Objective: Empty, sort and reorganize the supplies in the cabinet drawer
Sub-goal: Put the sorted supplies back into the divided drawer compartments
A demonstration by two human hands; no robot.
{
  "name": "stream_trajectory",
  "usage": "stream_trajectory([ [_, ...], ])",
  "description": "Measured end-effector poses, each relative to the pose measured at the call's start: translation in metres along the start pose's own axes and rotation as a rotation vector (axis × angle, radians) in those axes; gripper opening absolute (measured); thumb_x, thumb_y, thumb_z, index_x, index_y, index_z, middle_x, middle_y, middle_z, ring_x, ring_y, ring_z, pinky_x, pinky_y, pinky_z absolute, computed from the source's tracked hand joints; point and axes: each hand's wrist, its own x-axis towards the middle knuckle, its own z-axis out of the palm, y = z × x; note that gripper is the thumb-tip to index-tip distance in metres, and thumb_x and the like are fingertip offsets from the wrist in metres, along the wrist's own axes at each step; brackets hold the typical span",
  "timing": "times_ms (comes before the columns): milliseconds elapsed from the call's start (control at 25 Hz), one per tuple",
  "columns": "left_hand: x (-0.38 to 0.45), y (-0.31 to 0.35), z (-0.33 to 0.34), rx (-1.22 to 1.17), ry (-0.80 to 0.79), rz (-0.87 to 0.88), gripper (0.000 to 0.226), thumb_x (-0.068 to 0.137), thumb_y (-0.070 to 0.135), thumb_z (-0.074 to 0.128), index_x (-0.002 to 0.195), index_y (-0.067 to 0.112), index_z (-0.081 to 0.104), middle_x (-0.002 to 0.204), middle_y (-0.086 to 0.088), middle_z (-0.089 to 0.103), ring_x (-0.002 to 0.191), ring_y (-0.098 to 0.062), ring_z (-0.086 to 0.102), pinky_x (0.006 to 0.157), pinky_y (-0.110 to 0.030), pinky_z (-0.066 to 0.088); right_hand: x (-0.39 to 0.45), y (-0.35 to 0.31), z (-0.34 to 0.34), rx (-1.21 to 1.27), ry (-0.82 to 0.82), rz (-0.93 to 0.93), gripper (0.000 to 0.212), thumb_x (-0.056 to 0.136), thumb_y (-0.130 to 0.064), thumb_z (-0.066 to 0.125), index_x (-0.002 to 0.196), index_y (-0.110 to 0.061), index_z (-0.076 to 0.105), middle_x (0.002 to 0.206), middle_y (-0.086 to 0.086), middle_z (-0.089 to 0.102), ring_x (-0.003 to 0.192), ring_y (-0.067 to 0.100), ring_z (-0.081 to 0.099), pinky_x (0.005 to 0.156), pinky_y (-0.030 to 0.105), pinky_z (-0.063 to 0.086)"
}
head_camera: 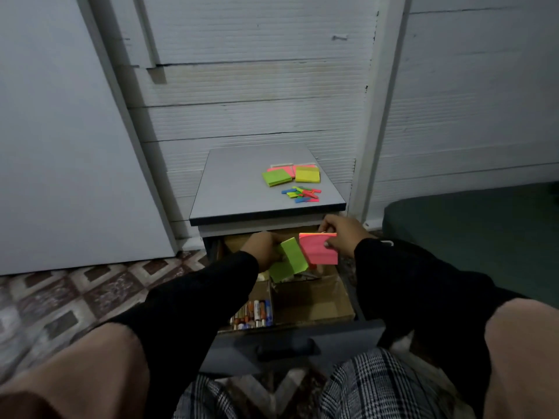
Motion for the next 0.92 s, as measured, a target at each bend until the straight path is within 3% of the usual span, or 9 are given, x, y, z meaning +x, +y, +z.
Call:
stream_trajectory([
  [320,-0.005,0.006,0.046,0.322,-0.129,0.045,0.038,0.093,0.011,0.05,0.131,0.015,0.052,0.132,-0.009,0.055,0.121,-0.026,0.051,0.095,-0.033,0.041,-0.01,0.036,0.038,-0.058,-0.082,0.089,0.018,0.083,-0.007,0.066,0.101,-0.006,0.065,0.11,0.011,0.065,0.104,0.024,0.059,0.085,0.028,0.043],
  [440,-0.001,0.002,0.061,0.334,-0.169,0.051,0.04,0.092,0.007,0.049,0.132,0.016,0.051,0.133,-0.009,0.054,0.121,-0.026,0.052,0.095,-0.033,0.042,-0.011,0.05,0.049,-0.072,-0.116,0.11,0.018,0.082,-0.008,0.068,0.1,-0.005,0.066,0.109,0.011,0.065,0.104,0.024,0.059,0.085,0.027,0.043],
  [720,0.005,-0.005,0.09,0.49,-0.298,0.024,0.036,0.094,0.009,0.043,0.128,0.01,0.053,0.129,-0.015,0.056,0.12,-0.03,0.053,0.096,-0.037,0.043,-0.008,0.066,0.076,-0.161,-0.256,0.126,0.023,0.088,-0.013,0.062,0.109,-0.006,0.066,0.113,0.013,0.065,0.107,0.025,0.059,0.083,0.024,0.043],
  [920,0.012,-0.013,0.109,0.626,-0.35,-0.009,0.037,0.096,0.013,0.037,0.129,0.016,0.053,0.133,-0.007,0.054,0.128,-0.023,0.046,0.112,-0.043,0.018,-0.006,0.07,0.089,-0.309,-0.388,0.029,0.029,0.092,-0.004,0.048,0.118,-0.011,0.06,0.12,0.013,0.059,0.109,0.026,0.057,0.086,0.028,0.044],
])
